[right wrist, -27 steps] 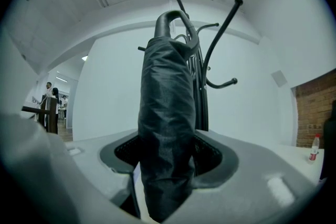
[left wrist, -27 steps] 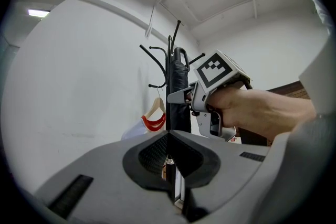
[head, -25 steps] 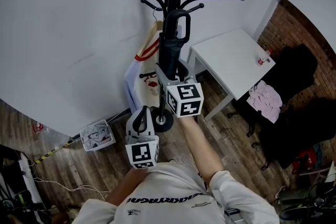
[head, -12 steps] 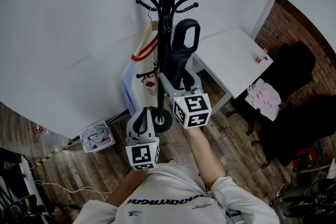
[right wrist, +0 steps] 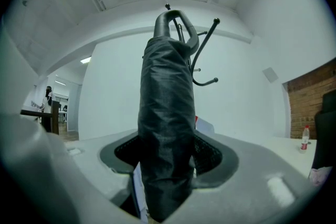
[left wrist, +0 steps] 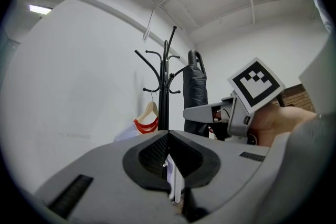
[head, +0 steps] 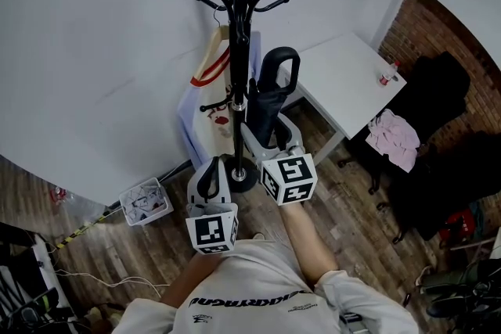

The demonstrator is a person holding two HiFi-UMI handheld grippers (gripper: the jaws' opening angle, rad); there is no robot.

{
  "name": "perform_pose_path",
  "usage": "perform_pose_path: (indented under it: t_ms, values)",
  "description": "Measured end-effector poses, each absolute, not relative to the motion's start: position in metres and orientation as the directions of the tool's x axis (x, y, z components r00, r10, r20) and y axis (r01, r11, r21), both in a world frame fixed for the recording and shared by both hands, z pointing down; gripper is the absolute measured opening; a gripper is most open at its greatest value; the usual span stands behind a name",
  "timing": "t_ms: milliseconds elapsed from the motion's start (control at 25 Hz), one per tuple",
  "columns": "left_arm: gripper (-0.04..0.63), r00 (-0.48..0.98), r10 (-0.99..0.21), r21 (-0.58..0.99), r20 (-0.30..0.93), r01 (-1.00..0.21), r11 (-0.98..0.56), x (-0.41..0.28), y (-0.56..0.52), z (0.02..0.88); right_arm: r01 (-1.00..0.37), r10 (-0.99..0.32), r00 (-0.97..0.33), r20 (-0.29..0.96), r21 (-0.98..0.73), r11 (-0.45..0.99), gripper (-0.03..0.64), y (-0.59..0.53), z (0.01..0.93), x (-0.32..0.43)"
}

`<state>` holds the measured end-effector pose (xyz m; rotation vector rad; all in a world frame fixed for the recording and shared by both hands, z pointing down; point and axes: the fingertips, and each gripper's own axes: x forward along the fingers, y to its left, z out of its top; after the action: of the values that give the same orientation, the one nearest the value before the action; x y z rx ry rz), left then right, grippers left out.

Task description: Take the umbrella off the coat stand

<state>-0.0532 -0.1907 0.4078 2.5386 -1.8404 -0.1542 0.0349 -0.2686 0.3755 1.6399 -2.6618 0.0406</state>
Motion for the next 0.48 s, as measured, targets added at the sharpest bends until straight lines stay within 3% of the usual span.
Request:
perform_pose_path:
  t_ms: [480]
  values:
    - [-0.003,0.324,-0.944,0.044,-0.07,-0.944,-0.327,-0.049,-0.189,0.409,-0.9,-0.899,-0.435,0.049,-0.025,0.435,0.273,-0.247,0.403,0.046]
